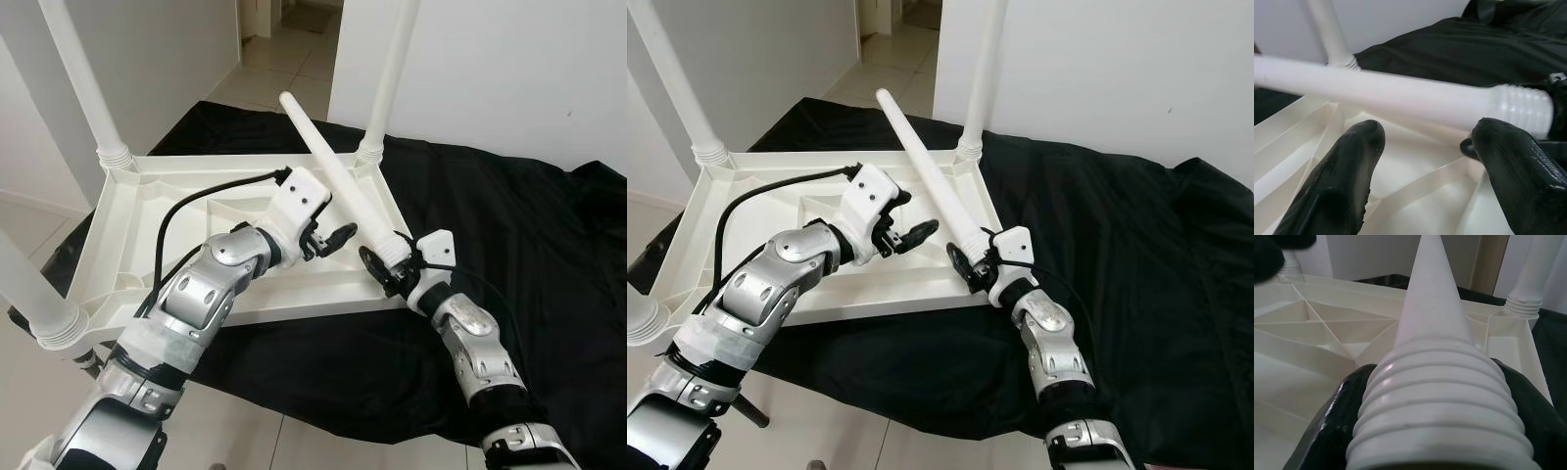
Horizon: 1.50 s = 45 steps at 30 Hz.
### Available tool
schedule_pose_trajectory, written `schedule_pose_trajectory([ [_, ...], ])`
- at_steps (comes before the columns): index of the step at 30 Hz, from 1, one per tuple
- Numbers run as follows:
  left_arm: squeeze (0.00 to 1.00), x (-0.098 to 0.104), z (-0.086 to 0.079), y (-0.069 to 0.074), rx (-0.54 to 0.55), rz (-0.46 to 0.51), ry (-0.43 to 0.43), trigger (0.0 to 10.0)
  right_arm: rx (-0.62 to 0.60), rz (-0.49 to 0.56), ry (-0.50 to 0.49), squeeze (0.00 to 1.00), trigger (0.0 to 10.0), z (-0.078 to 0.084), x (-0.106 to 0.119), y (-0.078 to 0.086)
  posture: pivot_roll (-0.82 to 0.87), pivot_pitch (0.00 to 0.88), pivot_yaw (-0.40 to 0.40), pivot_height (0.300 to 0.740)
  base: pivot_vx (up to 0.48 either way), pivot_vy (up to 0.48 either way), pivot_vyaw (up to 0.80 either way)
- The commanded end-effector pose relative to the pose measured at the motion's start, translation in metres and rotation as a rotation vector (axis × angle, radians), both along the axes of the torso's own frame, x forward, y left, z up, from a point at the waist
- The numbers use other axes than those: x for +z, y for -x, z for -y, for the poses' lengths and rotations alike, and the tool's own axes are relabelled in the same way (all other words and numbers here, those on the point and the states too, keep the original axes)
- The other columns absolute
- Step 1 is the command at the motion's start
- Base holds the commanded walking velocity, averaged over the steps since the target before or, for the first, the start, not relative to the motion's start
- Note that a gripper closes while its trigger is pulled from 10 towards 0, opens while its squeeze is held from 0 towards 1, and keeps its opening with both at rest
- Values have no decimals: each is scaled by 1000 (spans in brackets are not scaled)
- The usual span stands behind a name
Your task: Building children table
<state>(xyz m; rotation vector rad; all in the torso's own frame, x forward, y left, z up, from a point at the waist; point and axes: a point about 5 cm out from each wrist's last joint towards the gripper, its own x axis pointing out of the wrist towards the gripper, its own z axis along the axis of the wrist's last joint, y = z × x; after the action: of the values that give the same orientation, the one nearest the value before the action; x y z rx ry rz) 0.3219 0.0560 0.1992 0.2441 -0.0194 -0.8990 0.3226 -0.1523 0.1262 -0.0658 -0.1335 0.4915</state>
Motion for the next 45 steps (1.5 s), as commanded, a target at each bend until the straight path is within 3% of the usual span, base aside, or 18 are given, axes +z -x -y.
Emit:
schedule_pose_trajectory([
  [1, 0, 10, -4, -11, 142, 57, 27, 10000, -7, 31, -17, 0, 10000, 1, 4, -3, -46, 0, -40, 740, 0, 0, 0],
  [11, 0, 18, -5, -15, 179, 69, 89, 10000, -21, 78, -11, 0, 10000, -3, 9, -2, -47, 0, -37, 740, 0, 0, 0],
  [22, 0, 16, -3, -9, 21, -19, 161, 10000, -70, 177, -43, 0, 10000, -8, 19, -1, -27, 0, -36, 740, 0, 0, 0],
  [23, 184, 18, -5, -9, 0, -26, 186, 10000, -70, 189, -42, 0, 10000, -9, 21, -1, -24, 0, -38, 740, 0, 0, 0],
  [25, 184, 18, -5, -9, 0, -26, 186, 10000, -70, 189, -42, 0, 10000, -9, 21, -1, -24, 0, -38, 740, 0, 0, 0],
  [26, 349, 21, -6, -10, -11, -34, 206, 10000, -70, 202, -38, 0, 10000, -9, 23, -2, -23, 0, -39, 740, 0, 0, 0],
  [27, 1000, 23, -8, -11, -25, -67, 243, 10000, -68, 214, -35, 0, 10000, -10, 25, -3, -21, 0, -40, 740, 0, 0, 0],
  [28, 1000, 27, -10, -13, -37, -102, 286, 10000, -68, 231, -29, 0, 10000, -10, 28, -3, -22, 0, -39, 740, 0, 0, 0],
  [30, 1000, 27, -10, -13, -37, -102, 286, 10000, -68, 231, -29, 0, 10000, -10, 28, -3, -22, 0, -39, 740, 0, 0, 0],
  [32, 1000, 35, -13, -17, -59, -175, 365, 10000, -61, 267, -22, 0, 10000, -13, 34, -4, -23, 0, -40, 740, 0, 0, 0],
  [35, 1000, 37, -15, -20, -59, -214, 386, 10000, -55, 284, -24, 0, 10000, -16, 38, -4, -24, 0, -39, 740, 0, 0, 0],
  [37, 0, 37, -17, -25, -42, -280, 403, 10000, -46, 305, -25, 0, 10000, -19, 42, -4, -27, 0, -38, 740, 0, 0, 0],
  [39, 0, 38, -17, -27, -35, -306, 413, 10000, -43, 313, -25, 0, 10000, -20, 44, -4, -27, 0, -38, 740, 0, 0, 0],
  [40, 0, 43, -18, -31, -32, -375, 493, 10000, -39, 322, -27, 0, 10000, -21, 46, -3, -30, 0, -37, 740, 0, 0, 0],
  [45, 0, 48, -18, -32, -36, -412, 547, 10000, -36, 329, -29, 0, 10000, -23, 47, -3, -30, 0, -37, 740, 0, 0, 0],
])
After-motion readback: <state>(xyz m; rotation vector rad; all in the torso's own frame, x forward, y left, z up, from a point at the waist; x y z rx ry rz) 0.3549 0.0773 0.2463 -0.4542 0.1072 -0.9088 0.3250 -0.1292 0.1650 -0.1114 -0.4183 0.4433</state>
